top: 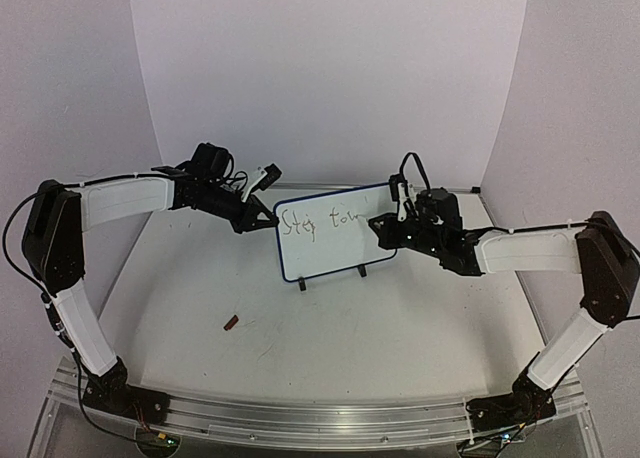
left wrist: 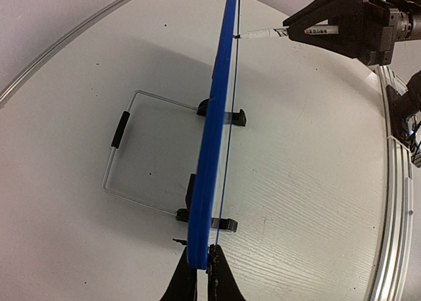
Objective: Write a sentence on the whiteboard
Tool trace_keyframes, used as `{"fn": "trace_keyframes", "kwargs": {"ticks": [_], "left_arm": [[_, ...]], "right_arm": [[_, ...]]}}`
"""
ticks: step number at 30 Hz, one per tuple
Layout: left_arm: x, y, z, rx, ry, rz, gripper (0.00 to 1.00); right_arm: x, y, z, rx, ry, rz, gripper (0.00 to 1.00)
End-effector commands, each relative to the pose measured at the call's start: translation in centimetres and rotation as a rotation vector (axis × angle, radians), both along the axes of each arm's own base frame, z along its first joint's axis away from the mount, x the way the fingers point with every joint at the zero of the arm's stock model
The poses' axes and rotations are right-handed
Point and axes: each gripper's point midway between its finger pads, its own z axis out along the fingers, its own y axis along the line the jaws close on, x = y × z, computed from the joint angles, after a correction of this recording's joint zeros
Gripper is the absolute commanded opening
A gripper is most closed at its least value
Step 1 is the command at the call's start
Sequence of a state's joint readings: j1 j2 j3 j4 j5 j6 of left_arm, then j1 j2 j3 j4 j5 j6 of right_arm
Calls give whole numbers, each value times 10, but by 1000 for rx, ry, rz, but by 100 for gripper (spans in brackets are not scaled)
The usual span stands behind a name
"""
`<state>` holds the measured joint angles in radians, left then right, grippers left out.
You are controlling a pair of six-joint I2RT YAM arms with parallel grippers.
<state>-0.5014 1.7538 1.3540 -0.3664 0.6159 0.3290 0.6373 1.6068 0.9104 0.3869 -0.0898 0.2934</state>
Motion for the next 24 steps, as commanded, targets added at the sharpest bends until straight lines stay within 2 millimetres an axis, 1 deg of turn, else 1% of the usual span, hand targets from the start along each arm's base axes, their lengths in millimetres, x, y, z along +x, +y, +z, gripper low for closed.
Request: {"fn": "trace_keyframes", "kwargs": {"ticks": [1,11,24], "left_arm": [[-7,7,-29,103,51,1,0],[-8,7,-30,106,53,1,0],[-7,7,-33,111,54,2,0]], "right_arm": [[10,-2,47,52,-103,-31,0],[9,-1,54,60,-116,-26,0],[5,-1,57,68,-116,-11,0]]}}
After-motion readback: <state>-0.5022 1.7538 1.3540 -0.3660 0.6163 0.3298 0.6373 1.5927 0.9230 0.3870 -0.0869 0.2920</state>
